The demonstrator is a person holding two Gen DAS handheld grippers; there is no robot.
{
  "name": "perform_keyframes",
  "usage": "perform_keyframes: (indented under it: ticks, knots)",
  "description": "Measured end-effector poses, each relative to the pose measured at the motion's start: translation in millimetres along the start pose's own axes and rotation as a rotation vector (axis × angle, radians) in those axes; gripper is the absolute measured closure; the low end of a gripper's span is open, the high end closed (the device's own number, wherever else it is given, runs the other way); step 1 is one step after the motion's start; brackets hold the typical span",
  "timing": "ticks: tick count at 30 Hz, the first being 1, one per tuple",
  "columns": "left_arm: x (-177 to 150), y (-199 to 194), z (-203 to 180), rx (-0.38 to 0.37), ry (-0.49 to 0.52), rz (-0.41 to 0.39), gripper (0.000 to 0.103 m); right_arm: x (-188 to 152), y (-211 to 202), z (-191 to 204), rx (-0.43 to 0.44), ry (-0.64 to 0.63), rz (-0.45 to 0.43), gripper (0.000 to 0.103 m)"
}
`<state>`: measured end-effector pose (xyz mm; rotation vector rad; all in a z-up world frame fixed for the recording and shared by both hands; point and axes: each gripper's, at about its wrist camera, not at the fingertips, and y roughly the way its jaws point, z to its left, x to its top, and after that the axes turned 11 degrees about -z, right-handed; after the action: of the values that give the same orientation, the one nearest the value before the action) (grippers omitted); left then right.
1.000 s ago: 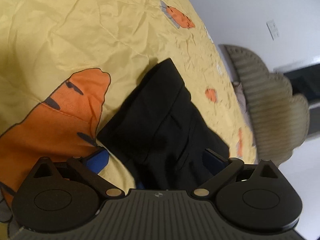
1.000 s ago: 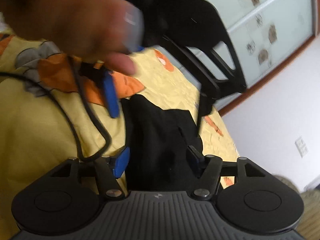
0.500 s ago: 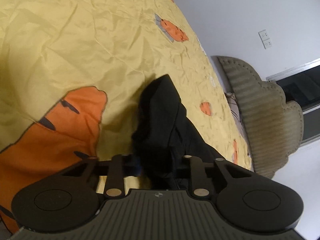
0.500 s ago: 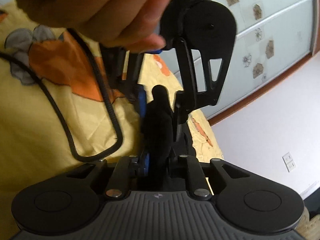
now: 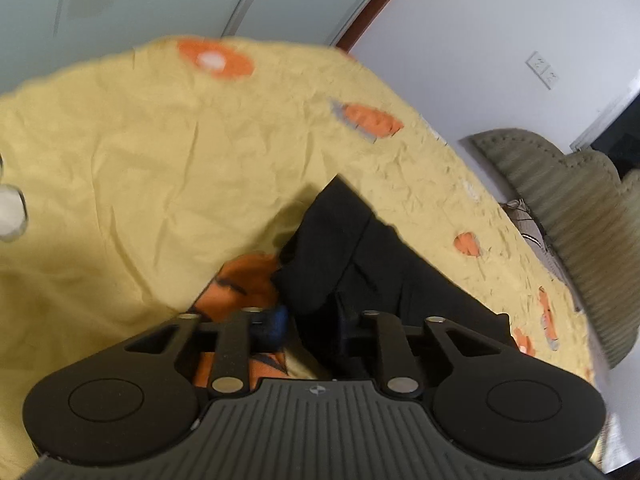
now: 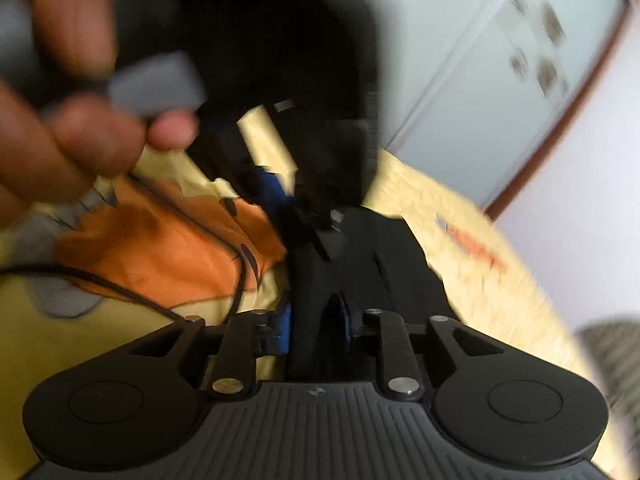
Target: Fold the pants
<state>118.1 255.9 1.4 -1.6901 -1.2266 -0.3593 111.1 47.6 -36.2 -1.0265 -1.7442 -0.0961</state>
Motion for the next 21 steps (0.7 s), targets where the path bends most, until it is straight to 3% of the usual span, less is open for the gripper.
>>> perform_keyframes:
  ticks: [2, 4, 6, 7, 12, 13, 15, 16, 18, 19, 20, 21]
  knots:
    - [4, -14, -15, 0.049, 0.075, -0.085, 0.064, -6, -41, -31, 0.038, 0.17, -0.046, 0.078]
    - [7, -26, -37, 0.081, 0.179, -0.171, 0.053, -24, -88, -66, -0.006, 0.332, -0.077, 0.068]
    - [3, -33, -65, 0.062, 0.276, -0.207, 0.033, -57, -134, -101, -0.149, 0.45, -0.053, 0.038]
    - [-1, -34, -83, 0.031, 0.328, -0.209, 0.03, -76, -156, -115, -0.226, 0.502, -0.024, 0.033]
    - [-51, -22, -176, -0.205, 0.565, -0.106, 0.021, -201, -280, -184, -0.661, 0.895, 0.115, 0.031]
    - [-65, -17, -196, -0.249, 0.6, -0.075, 0.02, -223, -304, -191, -0.712, 0.981, 0.102, 0.03]
    - [-94, -8, -228, -0.321, 0.657, -0.011, 0.02, -265, -343, -197, -0.771, 1.16, 0.094, 0.015]
    - [-110, -3, -245, -0.358, 0.683, 0.026, 0.02, -284, -361, -199, -0.799, 1.241, 0.106, 0.015]
    - [-141, 4, -269, -0.404, 0.72, 0.082, 0.02, -297, -395, -191, -0.768, 1.249, 0.041, 0.015]
    - [-157, 6, -284, -0.424, 0.735, 0.11, 0.02, -296, -403, -187, -0.787, 1.239, 0.063, 0.015]
    - [-169, 10, -289, -0.44, 0.746, 0.129, 0.02, -295, -412, -184, -0.836, 1.21, 0.095, 0.013]
    - [-184, 11, -301, -0.463, 0.76, 0.152, 0.02, -294, -420, -181, -0.912, 1.185, 0.143, 0.003]
